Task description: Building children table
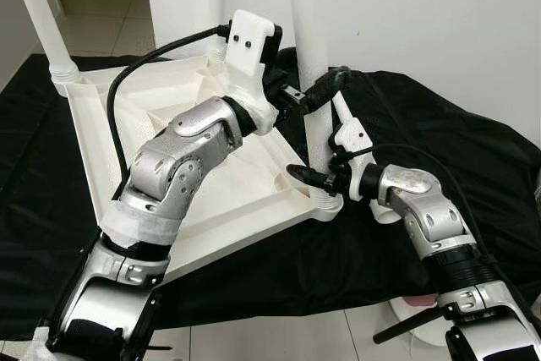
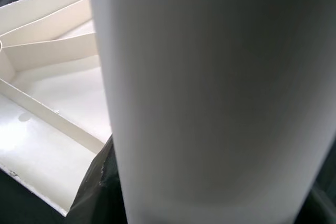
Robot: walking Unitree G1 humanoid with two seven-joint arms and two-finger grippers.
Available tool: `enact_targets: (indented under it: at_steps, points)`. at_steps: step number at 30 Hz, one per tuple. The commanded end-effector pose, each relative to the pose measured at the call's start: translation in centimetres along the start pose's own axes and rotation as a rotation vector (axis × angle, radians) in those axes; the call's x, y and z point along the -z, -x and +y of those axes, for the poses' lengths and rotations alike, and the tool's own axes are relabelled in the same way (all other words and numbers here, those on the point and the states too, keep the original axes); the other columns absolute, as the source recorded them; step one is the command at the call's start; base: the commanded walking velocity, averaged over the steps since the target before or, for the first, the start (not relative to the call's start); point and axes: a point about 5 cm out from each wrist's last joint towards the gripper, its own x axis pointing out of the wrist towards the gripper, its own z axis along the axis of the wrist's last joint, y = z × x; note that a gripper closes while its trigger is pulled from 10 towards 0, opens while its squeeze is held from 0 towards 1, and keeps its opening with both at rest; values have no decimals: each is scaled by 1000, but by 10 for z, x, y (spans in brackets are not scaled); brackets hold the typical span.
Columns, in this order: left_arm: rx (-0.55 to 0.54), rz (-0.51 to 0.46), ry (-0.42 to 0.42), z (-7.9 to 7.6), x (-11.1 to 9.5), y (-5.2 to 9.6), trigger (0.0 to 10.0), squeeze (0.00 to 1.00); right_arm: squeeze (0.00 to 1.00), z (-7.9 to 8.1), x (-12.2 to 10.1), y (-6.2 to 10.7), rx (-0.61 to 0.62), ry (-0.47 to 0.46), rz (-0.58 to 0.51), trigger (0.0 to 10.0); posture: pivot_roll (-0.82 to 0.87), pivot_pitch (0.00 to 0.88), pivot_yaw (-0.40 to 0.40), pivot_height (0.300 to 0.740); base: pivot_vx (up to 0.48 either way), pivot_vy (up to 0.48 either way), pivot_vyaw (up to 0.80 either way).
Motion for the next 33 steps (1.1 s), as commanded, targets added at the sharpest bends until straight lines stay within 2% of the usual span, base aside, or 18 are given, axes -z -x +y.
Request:
enact_targets:
  at_steps: [1,3,4,20,25,26,28,30,33]
  points:
    - [67,23,-6,-6,0,-6,10000,0,0,-2,0,2,11,1,7,10000,32,17,-80,740,0,0,0]
    - [63,20,-3,-5,0,-7,10000,0,0,-3,0,3,13,0,8,10000,31,17,-79,740,0,0,0]
    - [60,9,8,-4,-1,-7,0,0,0,-4,0,3,20,-1,12,10000,31,17,-79,740,0,0,0]
    - [52,6,-1,0,-6,-12,0,0,0,-8,-1,4,71,-8,-15,10000,40,20,-73,740,0,0,0]
    - [11,18,5,5,-9,-17,0,0,0,-10,-3,1,118,-34,-51,10000,46,19,-82,740,0,0,0]
    - [-35,41,6,10,-9,-19,10000,0,1000,-11,-4,-1,140,-65,-70,10000,49,16,-91,740,0,0,0]
    - [-68,64,6,14,-8,-21,10000,0,1000,-12,-5,-1,161,-82,-83,10000,49,16,-91,740,0,0,0]
    - [-110,125,-35,20,-9,-25,10000,0,1000,-16,-6,-5,251,-97,-113,10000,48,17,-94,740,0,0,0]
    - [-120,139,-49,21,-9,-27,10000,0,1000,-17,-7,-6,277,-98,-121,10000,48,17,-94,740,0,0,0]
